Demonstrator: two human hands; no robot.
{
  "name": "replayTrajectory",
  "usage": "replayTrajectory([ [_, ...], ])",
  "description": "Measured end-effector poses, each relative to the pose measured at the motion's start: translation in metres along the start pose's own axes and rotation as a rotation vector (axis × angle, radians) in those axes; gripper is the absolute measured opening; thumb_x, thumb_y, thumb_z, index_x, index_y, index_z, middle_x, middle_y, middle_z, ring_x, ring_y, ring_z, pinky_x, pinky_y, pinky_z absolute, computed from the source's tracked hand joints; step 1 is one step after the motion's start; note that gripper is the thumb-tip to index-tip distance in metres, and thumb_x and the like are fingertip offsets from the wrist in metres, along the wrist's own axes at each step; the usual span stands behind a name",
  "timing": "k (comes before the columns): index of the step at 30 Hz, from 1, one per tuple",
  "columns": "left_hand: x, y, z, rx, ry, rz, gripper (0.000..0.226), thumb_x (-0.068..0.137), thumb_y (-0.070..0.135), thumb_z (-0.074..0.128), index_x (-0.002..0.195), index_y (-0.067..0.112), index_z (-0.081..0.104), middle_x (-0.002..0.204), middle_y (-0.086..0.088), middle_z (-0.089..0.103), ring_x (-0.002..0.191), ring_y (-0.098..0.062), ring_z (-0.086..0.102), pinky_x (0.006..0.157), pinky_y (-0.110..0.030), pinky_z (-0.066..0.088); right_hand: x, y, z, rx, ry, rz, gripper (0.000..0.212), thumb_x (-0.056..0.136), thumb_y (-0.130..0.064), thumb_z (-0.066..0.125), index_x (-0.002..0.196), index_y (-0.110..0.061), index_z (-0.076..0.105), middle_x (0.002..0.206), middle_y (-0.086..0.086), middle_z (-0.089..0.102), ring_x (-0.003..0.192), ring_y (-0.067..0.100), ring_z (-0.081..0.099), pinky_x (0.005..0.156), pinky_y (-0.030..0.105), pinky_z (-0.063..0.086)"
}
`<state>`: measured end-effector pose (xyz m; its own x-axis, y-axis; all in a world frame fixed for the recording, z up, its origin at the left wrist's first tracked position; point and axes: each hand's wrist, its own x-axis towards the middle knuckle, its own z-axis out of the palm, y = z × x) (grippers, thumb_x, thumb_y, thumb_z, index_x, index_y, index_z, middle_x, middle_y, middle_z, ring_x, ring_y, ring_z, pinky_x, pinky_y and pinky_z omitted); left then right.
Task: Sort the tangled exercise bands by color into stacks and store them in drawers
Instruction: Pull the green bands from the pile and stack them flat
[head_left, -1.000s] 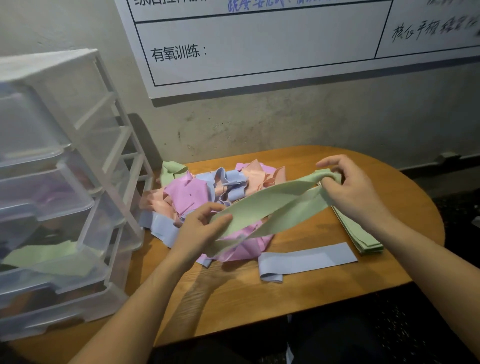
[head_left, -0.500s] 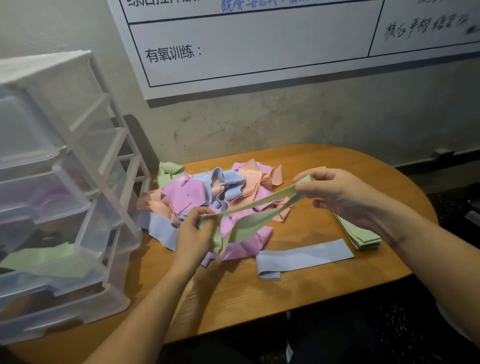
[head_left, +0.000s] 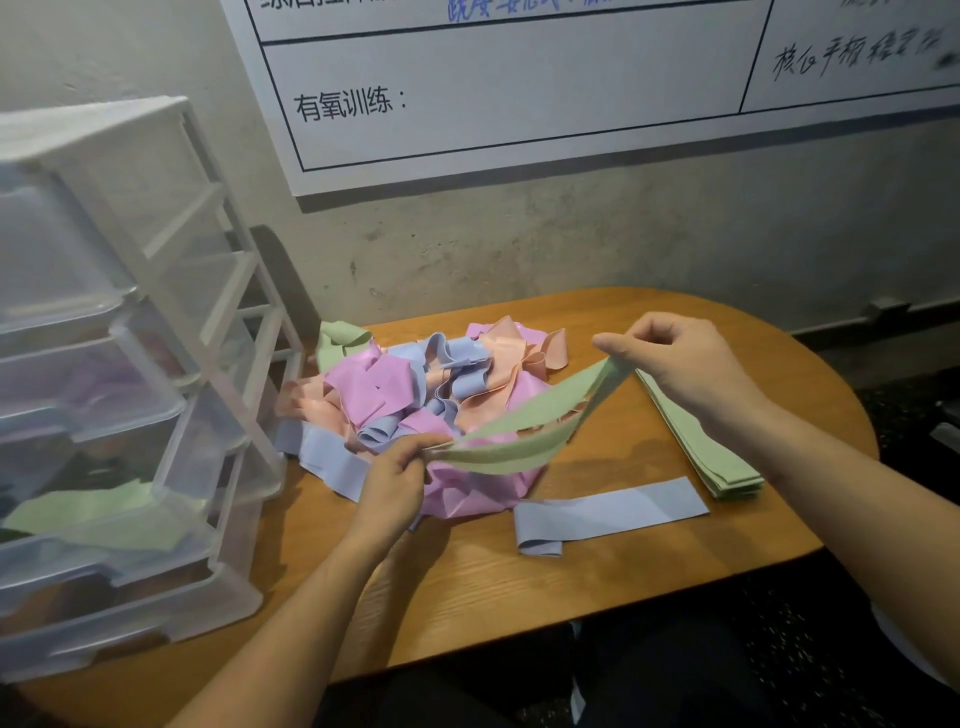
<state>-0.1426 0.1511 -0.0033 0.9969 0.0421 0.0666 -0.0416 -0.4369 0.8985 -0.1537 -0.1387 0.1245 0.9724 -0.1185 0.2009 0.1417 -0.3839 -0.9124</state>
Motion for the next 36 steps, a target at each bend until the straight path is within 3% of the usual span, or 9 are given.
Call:
replayTrajectory([
  [4,0.001,-0.002,0.004,0.098,-0.098,0.033,0.058,0.091,-0.011,0.036,0.09,0.038,0.069,0.105,0.009,0.068,0.102,0.0,0.06,0.088,-0.017,0.05,0.01,-0.004,0.005,-0.066,0.044,-0.119,0.042,0.078,-0.044,0.077,0.071,-0.005,0.064,0.099,0.0,0.064,0.096,0.012,0.058,0.084,0.034,0.05],
  [7,0.006,0.001,0.006,0.303,-0.161,0.084,0.049,0.085,0.007,0.045,0.089,0.05,0.068,0.117,0.02,0.064,0.116,-0.013,0.055,0.102,-0.042,0.047,0.013,-0.011,0.014,-0.042,-0.02,-0.171,0.036,0.082,-0.041,0.076,0.074,-0.008,0.063,0.086,0.007,0.066,0.084,0.016,0.061,0.071,0.033,0.053],
  [11,0.006,0.032,0.012,0.517,-0.217,0.001,0.039,0.087,0.022,0.049,0.117,0.044,0.063,0.142,0.02,0.045,0.138,-0.014,0.03,0.113,-0.046,0.027,0.017,-0.017,0.025,-0.089,-0.048,-0.296,0.047,0.075,-0.056,0.072,0.079,-0.01,0.065,0.078,0.008,0.064,0.079,0.024,0.061,0.059,0.036,0.052],
  [13,0.004,0.052,0.013,0.266,-0.175,0.096,0.037,0.091,0.024,0.045,0.121,0.037,0.061,0.142,0.013,0.052,0.133,-0.009,0.041,0.114,-0.047,0.036,0.019,-0.02,0.03,-0.105,-0.07,-0.306,0.047,0.074,-0.059,0.07,0.079,-0.013,0.066,0.078,0.004,0.065,0.079,0.023,0.061,0.06,0.036,0.054],
  [18,-0.01,0.111,0.019,-0.298,-0.277,0.222,0.027,0.102,0.023,0.057,0.128,0.028,0.056,0.115,0.022,0.065,0.11,0.012,0.059,0.091,-0.013,0.049,0.018,-0.025,0.037,-0.101,-0.128,-0.339,0.035,0.074,-0.054,0.071,0.074,-0.019,0.066,0.07,-0.007,0.061,0.067,0.007,0.055,0.056,0.021,0.046],
  [24,-0.01,0.124,0.027,-0.14,-0.235,0.4,0.011,0.1,0.014,0.061,0.11,0.014,0.064,0.097,0.009,0.067,0.084,0.008,0.059,0.073,-0.01,0.047,0.018,-0.025,0.038,-0.101,-0.142,-0.344,0.045,0.074,-0.062,0.067,0.08,-0.018,0.068,0.072,-0.007,0.062,0.068,0.005,0.054,0.057,0.022,0.045],
  [29,0.0,0.127,0.018,-0.323,-0.114,0.228,0.005,0.104,0.022,0.054,0.107,0.021,0.058,0.083,0.01,0.069,0.075,0.0,0.064,0.068,-0.018,0.05,0.015,-0.017,0.039,0.114,-0.241,-0.131,0.052,0.084,-0.056,0.055,0.11,-0.011,0.061,0.087,0.004,0.067,0.073,0.013,0.062,0.062,0.026,0.052],
  [32,0.005,0.138,0.011,-0.459,-0.07,0.143,0.006,0.106,0.021,0.049,0.106,0.018,0.054,0.073,0.013,0.072,0.066,0.001,0.066,0.058,-0.016,0.049,0.009,0.001,0.044,0.089,-0.352,-0.065,0.031,0.093,-0.043,0.063,0.116,-0.021,0.061,0.103,-0.003,0.071,0.094,0.01,0.069,0.078,0.029,0.056],
  [36,0.017,0.153,0.006,-0.736,-0.086,0.089,0.01,0.108,0.017,0.041,0.111,0.011,0.048,0.091,-0.009,0.075,0.084,-0.029,0.071,0.079,-0.046,0.058,0.001,0.013,0.057,0.076,-0.451,-0.059,0.022,0.096,-0.018,0.065,0.118,-0.015,0.065,0.111,-0.001,0.071,0.101,0.007,0.067,0.082,0.023,0.056],
])
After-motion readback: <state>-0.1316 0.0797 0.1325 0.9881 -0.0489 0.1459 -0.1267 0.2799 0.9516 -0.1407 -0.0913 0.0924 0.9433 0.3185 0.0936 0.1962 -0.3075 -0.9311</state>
